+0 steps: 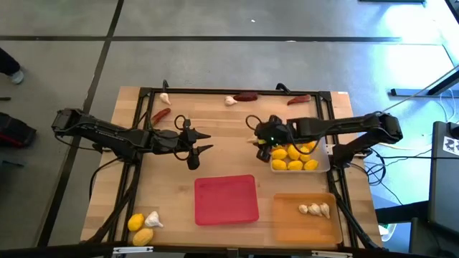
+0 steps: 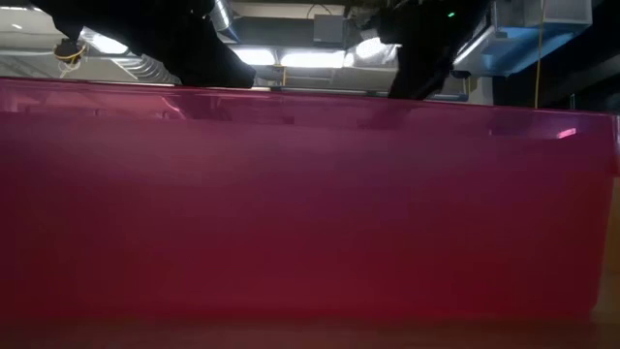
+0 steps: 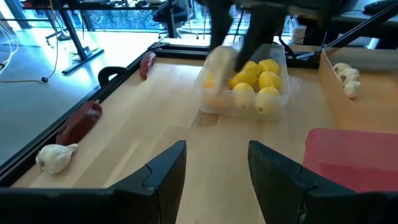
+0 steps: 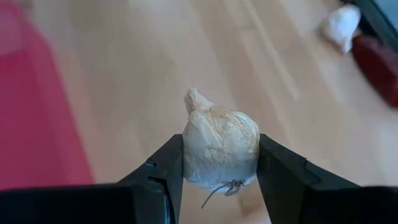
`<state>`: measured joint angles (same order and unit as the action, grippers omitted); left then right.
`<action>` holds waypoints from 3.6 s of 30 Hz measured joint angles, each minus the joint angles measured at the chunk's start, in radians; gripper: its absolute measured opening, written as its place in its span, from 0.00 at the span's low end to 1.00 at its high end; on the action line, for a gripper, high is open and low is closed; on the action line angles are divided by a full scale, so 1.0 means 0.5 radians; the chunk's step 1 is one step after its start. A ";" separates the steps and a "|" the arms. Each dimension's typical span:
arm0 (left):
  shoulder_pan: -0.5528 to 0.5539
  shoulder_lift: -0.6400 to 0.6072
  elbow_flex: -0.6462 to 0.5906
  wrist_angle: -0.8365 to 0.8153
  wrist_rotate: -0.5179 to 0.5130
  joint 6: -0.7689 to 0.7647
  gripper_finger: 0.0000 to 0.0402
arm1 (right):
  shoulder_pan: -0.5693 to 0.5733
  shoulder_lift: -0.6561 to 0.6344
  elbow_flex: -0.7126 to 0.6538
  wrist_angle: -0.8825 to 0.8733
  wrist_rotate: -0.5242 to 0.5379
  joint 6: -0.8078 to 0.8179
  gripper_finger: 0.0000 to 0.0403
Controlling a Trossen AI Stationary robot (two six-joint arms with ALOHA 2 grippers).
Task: Sort produce into baskets
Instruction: Put the white garlic into the orange bin
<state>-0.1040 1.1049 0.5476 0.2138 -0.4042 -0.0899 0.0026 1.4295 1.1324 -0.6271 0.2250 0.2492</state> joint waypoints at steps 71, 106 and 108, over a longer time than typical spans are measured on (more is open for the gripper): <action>0.003 0.000 -0.001 -0.026 -0.001 -0.031 0.42 | 2.260 -0.272 -0.316 -0.754 0.245 3.129 0.39; 0.003 0.000 -0.001 -0.030 -0.001 -0.130 0.42 | 1.971 0.257 -0.492 -0.302 -0.041 2.464 0.61; 0.002 0.000 -0.001 -0.030 -0.001 -0.131 0.42 | 1.935 0.242 -0.472 -0.309 -0.105 2.403 0.66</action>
<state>-0.1028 1.1049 0.5472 0.1986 -0.4046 -0.1552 0.9703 1.5504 0.8963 -0.7815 0.1727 1.4505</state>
